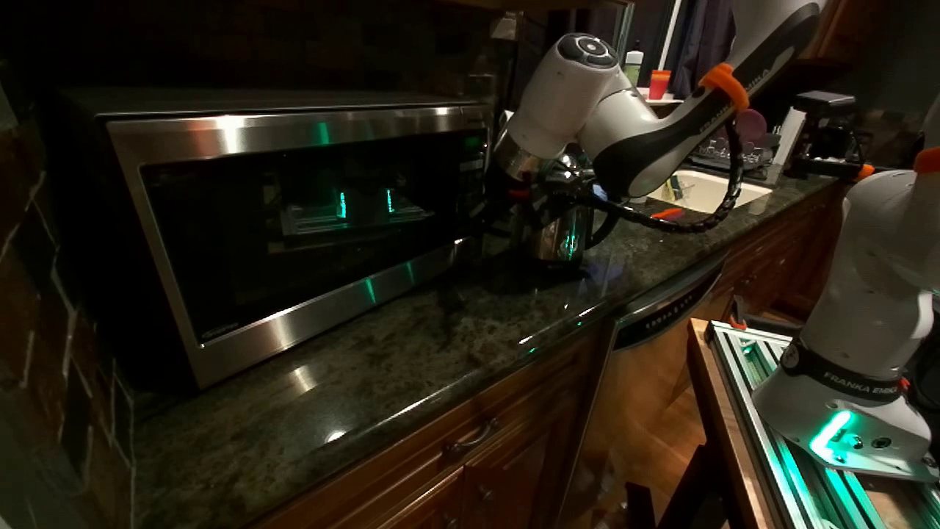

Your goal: Press a button on the right side of the microwave

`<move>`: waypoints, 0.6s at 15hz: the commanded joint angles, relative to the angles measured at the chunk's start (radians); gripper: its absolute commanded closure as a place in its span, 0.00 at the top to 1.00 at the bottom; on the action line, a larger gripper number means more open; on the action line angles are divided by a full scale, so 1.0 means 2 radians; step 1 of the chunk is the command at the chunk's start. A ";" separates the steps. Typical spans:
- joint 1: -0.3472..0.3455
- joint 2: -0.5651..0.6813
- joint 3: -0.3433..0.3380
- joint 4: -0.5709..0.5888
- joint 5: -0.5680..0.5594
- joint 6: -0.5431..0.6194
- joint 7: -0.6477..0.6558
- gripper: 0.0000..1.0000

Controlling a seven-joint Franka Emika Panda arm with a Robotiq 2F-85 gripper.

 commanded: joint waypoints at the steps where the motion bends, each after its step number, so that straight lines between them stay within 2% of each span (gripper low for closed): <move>1: -0.005 0.012 -0.004 0.002 -0.040 0.028 0.028 0.00; 9: -0.011 0.024 -0.011 0.013 -0.129 0.046 0.087 0.00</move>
